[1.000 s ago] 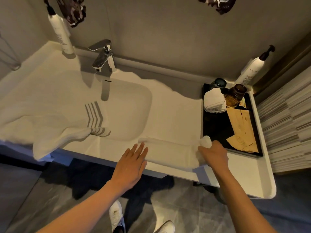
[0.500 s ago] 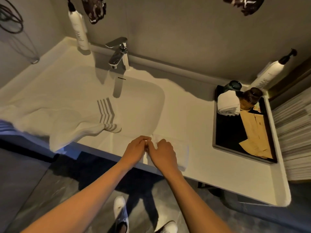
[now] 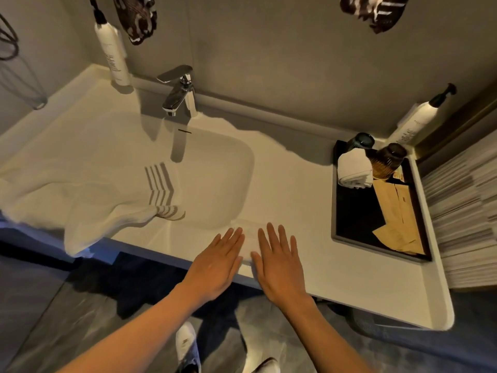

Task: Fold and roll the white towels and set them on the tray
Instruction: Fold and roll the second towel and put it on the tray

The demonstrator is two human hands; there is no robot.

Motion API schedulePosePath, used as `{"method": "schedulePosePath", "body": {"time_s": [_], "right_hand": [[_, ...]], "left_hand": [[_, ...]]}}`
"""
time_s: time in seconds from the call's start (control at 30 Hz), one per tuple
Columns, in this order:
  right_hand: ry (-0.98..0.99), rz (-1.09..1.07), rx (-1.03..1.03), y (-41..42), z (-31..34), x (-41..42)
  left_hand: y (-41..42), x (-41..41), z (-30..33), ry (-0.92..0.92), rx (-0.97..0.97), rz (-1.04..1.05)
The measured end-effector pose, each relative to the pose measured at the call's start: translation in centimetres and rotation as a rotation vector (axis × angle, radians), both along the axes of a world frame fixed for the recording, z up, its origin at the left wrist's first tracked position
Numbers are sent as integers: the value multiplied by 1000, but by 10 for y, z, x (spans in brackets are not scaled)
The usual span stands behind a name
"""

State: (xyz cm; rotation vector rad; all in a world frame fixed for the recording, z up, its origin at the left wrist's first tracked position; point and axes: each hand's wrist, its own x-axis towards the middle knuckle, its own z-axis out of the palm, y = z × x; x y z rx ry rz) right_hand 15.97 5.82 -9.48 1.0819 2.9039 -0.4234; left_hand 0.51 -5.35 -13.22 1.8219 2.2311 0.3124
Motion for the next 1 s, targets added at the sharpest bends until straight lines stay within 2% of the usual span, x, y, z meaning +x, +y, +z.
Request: {"method": "schedulePosePath", "body": {"time_s": [0.07,0.2,0.3,0.37,0.43,0.47,0.53,0.6,0.77,0.9,1.0], "right_hand": [[-99,17,-25,2,-19,12],[-144,56,-36,8,-27,15],[-28,12,-196,10,-16,13],[153,-168,-221,9,-7,15],[269,-473,-168,9,5,19],[265,-617,-259,11,12,19],[221,-824,-604,16,19,16],[177,-854,-737,22,18,11],[207,-861,-748,30,18,1],[210,-825,-537,27,31,-10],[170,-668,-354,15,41,-23]], "left_hand": [[-4,-1,-3,54,13,-2],[-4,-3,2,72,8,47],[4,6,18,-171,32,174],[15,12,29,-329,80,333],[25,17,38,-416,117,528],[29,17,39,-481,102,635],[37,15,42,-599,18,778],[46,14,42,-632,-86,805],[63,7,41,-648,-286,850],[70,11,40,-636,-359,818],[68,15,36,-657,-359,834]]}}
